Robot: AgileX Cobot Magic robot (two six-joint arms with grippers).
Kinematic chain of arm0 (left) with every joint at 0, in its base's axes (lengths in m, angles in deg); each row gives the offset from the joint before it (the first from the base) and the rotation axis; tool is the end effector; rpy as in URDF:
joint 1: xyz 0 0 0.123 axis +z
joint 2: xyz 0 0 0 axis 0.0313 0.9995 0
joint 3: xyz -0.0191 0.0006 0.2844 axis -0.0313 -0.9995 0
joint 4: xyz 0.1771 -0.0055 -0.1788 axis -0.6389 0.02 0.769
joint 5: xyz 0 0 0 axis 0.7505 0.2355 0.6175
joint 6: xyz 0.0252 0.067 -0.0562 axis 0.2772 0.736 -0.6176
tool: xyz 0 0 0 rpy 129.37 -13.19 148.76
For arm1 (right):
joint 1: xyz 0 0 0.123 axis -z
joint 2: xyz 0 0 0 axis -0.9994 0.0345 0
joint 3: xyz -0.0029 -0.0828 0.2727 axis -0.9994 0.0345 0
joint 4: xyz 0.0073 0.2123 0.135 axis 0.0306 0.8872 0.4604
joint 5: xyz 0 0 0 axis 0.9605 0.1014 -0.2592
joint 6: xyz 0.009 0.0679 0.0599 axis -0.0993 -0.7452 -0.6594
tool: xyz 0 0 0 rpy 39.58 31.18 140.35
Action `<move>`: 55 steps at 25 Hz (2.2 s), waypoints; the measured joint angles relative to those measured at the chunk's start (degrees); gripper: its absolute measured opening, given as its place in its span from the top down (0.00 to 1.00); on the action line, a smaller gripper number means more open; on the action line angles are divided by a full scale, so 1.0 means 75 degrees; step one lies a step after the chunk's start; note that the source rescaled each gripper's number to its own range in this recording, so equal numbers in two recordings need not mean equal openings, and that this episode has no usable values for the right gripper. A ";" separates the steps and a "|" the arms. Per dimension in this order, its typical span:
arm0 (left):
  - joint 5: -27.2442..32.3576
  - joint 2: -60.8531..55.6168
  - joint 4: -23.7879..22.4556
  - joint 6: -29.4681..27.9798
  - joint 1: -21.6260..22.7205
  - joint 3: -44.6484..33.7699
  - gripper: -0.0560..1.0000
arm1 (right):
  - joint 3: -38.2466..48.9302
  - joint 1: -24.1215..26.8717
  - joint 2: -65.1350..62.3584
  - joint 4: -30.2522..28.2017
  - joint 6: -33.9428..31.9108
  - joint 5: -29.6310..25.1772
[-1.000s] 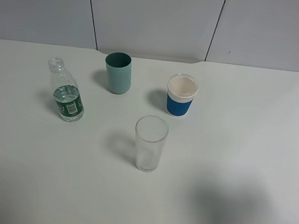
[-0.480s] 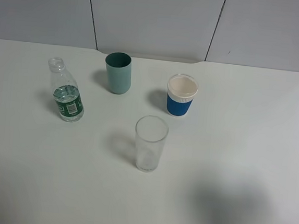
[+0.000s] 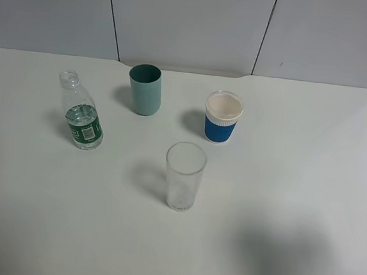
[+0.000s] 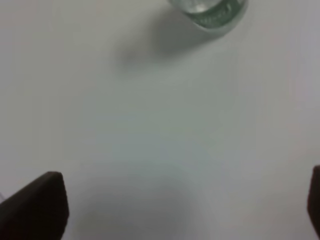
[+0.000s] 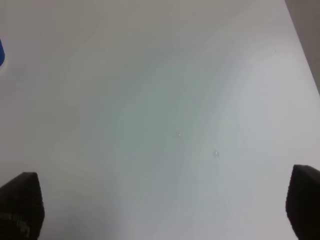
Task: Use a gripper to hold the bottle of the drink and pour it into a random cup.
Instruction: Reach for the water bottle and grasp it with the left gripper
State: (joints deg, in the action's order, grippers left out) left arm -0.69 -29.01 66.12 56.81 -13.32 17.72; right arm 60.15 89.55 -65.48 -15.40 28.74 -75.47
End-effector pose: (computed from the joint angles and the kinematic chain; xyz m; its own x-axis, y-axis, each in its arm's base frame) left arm 0.1490 -0.0291 0.2968 -0.4544 0.7999 -0.3921 0.6502 0.5987 0.4677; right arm -0.0033 0.0023 0.2719 -0.4712 -0.0166 -0.8818 -0.0083 0.9999 -0.0144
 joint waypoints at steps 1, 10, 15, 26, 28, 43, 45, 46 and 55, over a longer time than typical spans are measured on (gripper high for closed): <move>-0.0012 0.0068 -0.0048 0.0039 -0.0050 0.0000 0.00 | 0.0000 0.0000 0.0000 0.0000 0.0000 0.0000; -0.0839 0.0398 -0.0054 -0.0089 -0.0345 -0.0922 0.00 | 0.0000 0.0000 0.0000 0.0000 0.0000 0.0000; -0.1433 0.0398 -0.0054 -0.0104 -0.0345 -0.1344 0.00 | 0.0000 0.0000 0.0000 0.0000 0.0000 0.0000; -0.2864 0.0692 0.0353 -0.0585 -0.0345 -0.2058 0.00 | 0.0000 0.0000 0.0000 0.0000 0.0000 0.0000; -0.3045 0.0857 0.0353 -0.0712 -0.0351 -0.2061 0.01 | 0.0000 0.0000 0.0000 0.0000 0.0000 0.0000; -0.4596 0.2826 0.1303 -0.1398 -0.0351 -0.2061 0.05 | 0.0000 0.0000 0.0000 0.0000 0.0000 0.0000; -0.4952 0.2934 0.1274 -0.1591 -0.0351 -0.2061 0.05 | 0.0000 0.0000 0.0000 0.0000 0.0000 0.0000; -0.5171 0.2956 0.1184 -0.1714 -0.0351 -0.2061 0.05 | 0.0000 0.0000 0.0000 0.0000 0.0000 0.0000; -0.8059 0.3707 0.0551 -0.3681 -0.0351 -0.2849 0.05 | 0.0000 0.0000 0.0000 0.0000 0.0000 0.0000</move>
State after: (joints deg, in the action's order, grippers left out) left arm -61.13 -1.21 70.25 29.21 -15.95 -3.65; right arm 60.15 89.55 -65.48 -15.40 28.74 -75.47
